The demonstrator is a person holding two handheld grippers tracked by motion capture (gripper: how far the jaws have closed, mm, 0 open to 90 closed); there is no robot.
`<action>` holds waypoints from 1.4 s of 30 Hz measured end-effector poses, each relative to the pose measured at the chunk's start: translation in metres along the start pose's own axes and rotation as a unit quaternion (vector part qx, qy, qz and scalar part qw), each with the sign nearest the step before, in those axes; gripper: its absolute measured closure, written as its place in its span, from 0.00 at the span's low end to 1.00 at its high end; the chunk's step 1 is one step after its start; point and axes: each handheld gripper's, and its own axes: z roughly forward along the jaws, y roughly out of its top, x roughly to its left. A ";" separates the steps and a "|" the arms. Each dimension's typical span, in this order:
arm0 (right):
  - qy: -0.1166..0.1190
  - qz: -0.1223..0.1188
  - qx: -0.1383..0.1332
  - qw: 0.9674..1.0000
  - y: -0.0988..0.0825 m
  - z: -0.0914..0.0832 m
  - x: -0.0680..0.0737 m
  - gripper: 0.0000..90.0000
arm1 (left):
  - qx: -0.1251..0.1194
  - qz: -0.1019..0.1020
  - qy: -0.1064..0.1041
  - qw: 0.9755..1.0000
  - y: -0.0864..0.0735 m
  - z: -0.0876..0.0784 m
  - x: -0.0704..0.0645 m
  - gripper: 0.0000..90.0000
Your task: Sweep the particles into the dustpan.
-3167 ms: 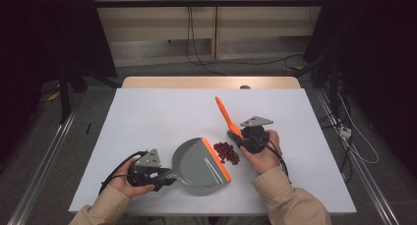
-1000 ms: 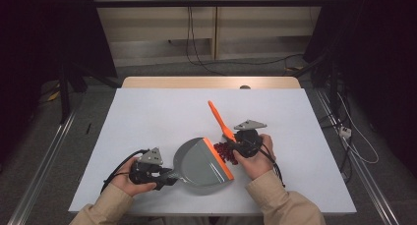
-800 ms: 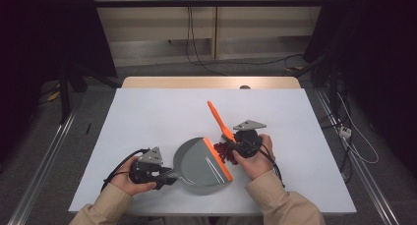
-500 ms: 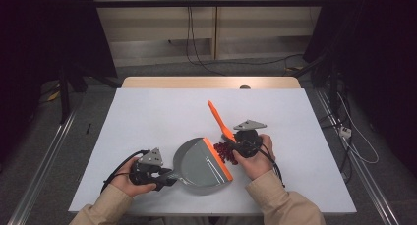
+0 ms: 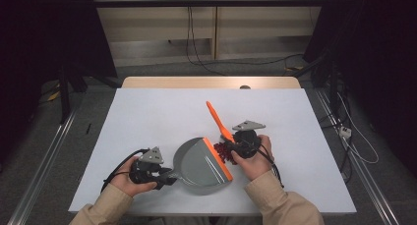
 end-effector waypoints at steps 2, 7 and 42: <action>0.002 0.002 -0.001 1.000 0.000 0.000 0.001 0.78 | 0.008 0.007 0.001 1.000 0.001 0.000 0.001 0.69; 0.004 0.007 -0.002 1.000 0.000 0.001 0.004 0.78 | 0.006 0.006 -0.005 1.000 0.002 0.002 0.000 0.69; 0.071 0.040 -0.046 0.996 0.010 0.000 0.047 0.79 | 0.007 -0.005 -0.003 1.000 0.002 0.004 0.001 0.69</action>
